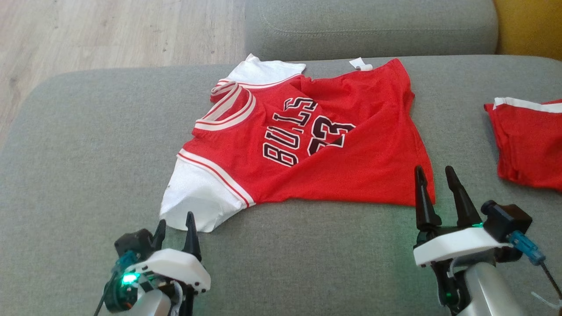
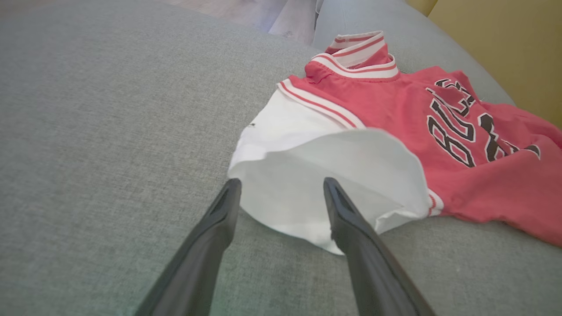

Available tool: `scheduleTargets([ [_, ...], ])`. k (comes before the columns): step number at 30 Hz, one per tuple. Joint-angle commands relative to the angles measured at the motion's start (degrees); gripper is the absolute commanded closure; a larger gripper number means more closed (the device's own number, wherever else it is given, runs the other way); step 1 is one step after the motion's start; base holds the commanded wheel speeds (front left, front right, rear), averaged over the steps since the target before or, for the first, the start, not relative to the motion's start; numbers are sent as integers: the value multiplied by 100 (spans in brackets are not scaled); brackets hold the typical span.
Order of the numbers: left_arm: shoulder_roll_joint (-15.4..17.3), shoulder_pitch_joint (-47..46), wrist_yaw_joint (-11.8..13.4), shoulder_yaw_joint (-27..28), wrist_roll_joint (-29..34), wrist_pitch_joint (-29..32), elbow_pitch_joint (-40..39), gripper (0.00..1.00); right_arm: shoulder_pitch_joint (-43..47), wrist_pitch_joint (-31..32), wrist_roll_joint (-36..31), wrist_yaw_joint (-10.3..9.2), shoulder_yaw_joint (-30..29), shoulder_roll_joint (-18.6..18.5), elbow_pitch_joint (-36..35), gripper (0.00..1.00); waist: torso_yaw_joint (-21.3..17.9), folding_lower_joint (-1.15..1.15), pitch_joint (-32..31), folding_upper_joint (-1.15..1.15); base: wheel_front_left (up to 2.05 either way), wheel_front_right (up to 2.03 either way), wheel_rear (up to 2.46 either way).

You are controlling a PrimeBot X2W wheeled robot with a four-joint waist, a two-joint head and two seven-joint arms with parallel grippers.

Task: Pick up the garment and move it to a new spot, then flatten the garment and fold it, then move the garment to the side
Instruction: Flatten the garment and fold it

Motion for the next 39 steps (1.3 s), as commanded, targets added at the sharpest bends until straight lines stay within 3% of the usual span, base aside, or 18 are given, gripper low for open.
scheduleTargets([
  [1,105,-135,50,194,-27,-29,-214,0,-91,-62,-34,-4,146,-14,-149,0,9,1,-10,0,0,0,0],
  [12,382,6,250,412,-68,-236,-554,0,-87,-62,23,-4,115,-14,-147,0,-89,1,-52,0,0,0,0],
  [25,811,-143,-96,343,499,-746,-1764,0,-84,-62,-13,-4,-1,-14,-667,0,-303,1,-55,0,0,0,0],
  [39,638,234,-180,239,883,-784,-1907,0,-88,-62,-66,-4,32,-14,-875,0,-503,1,52,0,0,0,0],
])
